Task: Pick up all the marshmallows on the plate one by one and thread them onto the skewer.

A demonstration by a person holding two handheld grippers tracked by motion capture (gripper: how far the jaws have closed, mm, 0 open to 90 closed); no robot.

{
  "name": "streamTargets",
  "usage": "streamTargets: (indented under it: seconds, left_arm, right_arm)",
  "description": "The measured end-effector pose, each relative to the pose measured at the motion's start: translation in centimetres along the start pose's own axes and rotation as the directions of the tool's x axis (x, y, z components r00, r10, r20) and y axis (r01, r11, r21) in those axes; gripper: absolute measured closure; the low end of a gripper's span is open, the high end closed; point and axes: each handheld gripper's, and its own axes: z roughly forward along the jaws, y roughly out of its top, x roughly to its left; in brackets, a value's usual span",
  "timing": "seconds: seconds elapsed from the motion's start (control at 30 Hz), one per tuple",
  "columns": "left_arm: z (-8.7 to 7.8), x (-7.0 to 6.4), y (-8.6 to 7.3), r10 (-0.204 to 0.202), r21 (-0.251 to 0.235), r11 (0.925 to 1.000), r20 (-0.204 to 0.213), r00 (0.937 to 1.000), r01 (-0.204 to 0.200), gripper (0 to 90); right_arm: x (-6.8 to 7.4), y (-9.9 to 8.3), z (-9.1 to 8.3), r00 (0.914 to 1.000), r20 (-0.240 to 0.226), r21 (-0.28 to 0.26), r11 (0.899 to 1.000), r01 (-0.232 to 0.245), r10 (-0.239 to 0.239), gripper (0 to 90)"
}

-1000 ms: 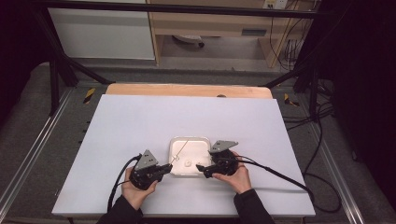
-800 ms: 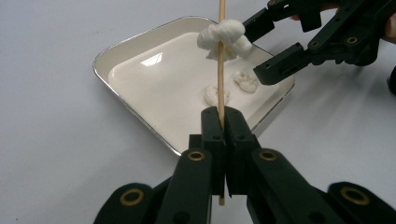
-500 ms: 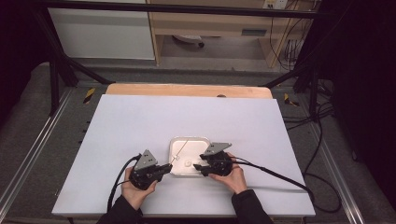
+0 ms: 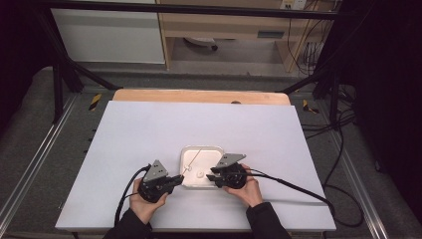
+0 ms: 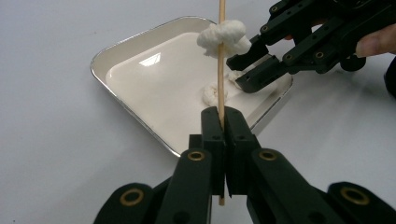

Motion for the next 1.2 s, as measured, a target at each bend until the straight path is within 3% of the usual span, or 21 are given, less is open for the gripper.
streamTargets:
  seconds: [0.3,0.7,1.2]
  left_arm:
    - [0.0,0.0,0.0,-0.001,-0.001,1.0000,0.000,1.0000,0.001,88.4]
    - [-0.2,-0.1,0.0,0.000,-0.008,1.0000,0.002,1.0000,0.000,88.4]
    - [-0.3,-0.2,0.1,0.007,-0.015,0.9999,0.006,1.0000,-0.007,88.4]
  right_arm:
    - [-0.1,0.0,0.0,0.9997,0.007,-0.001,1.000,-0.022,0.022,71.7]
    - [-0.3,0.7,-1.1,0.9967,-0.031,-0.040,0.996,-0.076,0.075,73.3]
    - [-0.9,2.2,-4.2,0.9846,-0.089,-0.134,0.978,-0.162,0.151,73.7]
